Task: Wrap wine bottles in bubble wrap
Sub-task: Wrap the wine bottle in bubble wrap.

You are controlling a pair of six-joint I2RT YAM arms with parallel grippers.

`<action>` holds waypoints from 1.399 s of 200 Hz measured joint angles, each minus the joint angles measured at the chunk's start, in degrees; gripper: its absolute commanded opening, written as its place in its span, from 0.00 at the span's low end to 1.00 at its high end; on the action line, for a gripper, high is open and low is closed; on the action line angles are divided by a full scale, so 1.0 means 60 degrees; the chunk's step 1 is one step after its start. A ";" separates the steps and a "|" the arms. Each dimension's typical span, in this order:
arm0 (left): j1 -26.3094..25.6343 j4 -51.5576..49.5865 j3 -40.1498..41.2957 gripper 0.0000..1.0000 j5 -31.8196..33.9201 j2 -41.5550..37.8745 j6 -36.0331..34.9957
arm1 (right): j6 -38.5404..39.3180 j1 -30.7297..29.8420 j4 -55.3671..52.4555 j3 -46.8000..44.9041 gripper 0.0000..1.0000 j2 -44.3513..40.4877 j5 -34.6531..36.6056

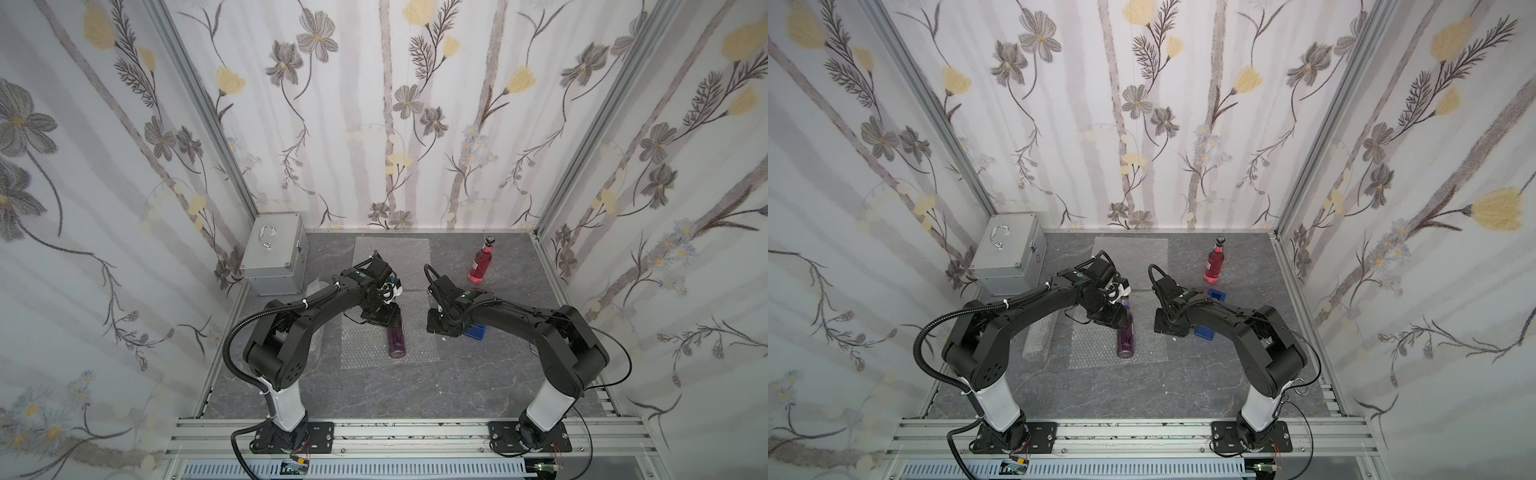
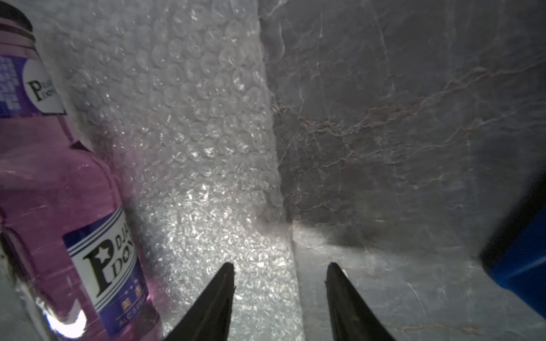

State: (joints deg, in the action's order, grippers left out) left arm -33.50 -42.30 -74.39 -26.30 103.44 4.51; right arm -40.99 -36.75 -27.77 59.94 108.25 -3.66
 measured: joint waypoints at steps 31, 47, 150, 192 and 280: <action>-0.0007 -0.0047 0.0000 0.42 0.0233 0.0375 -0.0004 | 0.0076 0.0244 0.0925 -0.0550 0.51 0.0106 -0.0594; -0.0007 -0.0040 0.0011 0.38 0.0098 0.0506 0.0004 | 0.0124 0.0251 0.1821 -0.0743 0.51 0.0244 -0.1060; 0.0040 0.0302 0.0492 0.28 -0.0386 0.0375 -0.0069 | -0.0160 0.0262 0.4499 -0.1220 0.48 0.0692 -0.3971; 0.0215 0.0193 0.0794 0.27 0.0576 0.0357 -0.0186 | -0.0317 0.0259 0.4648 -0.1494 0.40 0.0463 -0.4677; 0.0288 0.0080 0.0827 0.27 0.1198 0.0492 -0.0189 | -0.0488 0.0233 0.4750 -0.1920 0.34 -0.0386 -0.4936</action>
State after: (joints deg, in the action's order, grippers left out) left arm -31.77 -41.82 -69.43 -19.11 106.39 3.38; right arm -43.92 -35.35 0.73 48.42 105.93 -33.28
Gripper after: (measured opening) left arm 0.267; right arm 0.373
